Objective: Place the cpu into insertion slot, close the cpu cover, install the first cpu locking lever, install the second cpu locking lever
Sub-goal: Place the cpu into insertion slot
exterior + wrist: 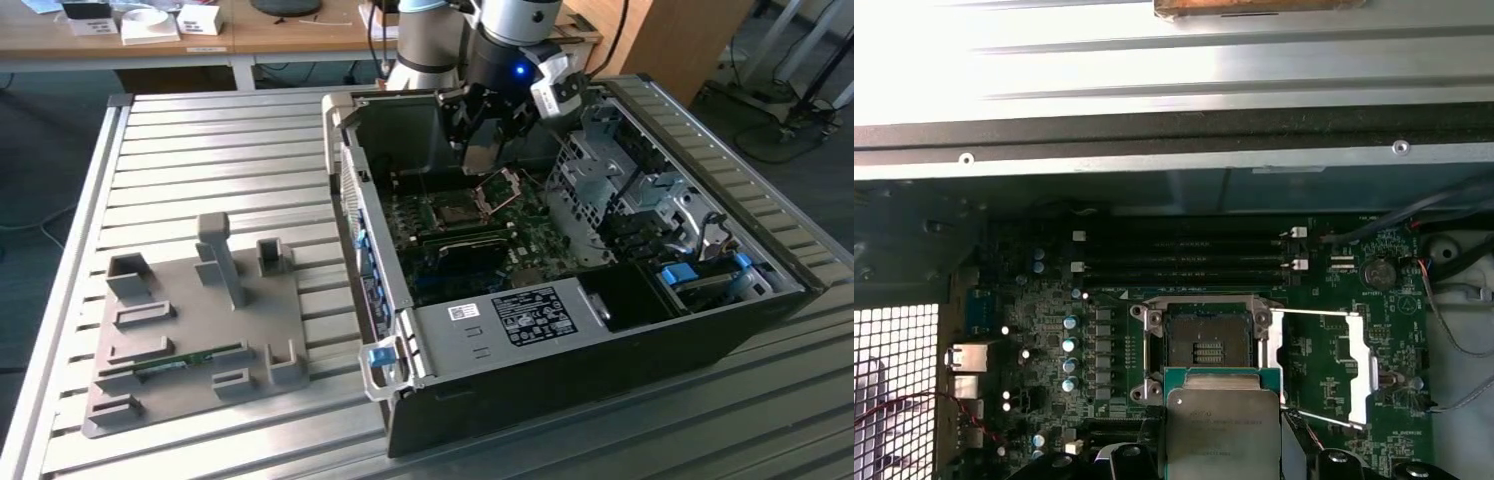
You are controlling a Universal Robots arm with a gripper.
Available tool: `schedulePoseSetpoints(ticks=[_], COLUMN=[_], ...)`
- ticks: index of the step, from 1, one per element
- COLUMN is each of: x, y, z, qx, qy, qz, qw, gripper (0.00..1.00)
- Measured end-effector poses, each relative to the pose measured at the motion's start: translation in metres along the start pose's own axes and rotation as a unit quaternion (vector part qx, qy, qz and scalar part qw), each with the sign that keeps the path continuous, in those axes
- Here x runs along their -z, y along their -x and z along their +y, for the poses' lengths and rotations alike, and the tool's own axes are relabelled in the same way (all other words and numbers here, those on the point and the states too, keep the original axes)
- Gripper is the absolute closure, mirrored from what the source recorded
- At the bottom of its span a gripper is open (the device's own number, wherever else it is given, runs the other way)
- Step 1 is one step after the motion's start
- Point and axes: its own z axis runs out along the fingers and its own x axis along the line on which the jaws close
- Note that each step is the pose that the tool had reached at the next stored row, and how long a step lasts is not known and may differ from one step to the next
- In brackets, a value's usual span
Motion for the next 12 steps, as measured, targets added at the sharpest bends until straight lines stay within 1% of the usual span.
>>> schedulePoseSetpoints(ticks=[4, 8, 10, 12], x=[-0.0002, -0.0007, -0.0011, -0.0016], y=[0.0, 0.0, 0.0, 0.0], z=[0.0, -0.0001, -0.0001, -0.0001], qx=[-0.001, -0.007, -0.015, -0.028], qy=[0.0001, 0.0, 0.0001, 0.0001], qz=[0.0, -0.0006, -0.0011, -0.0022], qw=[1.0, 1.0, 0.9999, 0.9996], gripper=[0.46, 0.46, 0.46, 0.46])
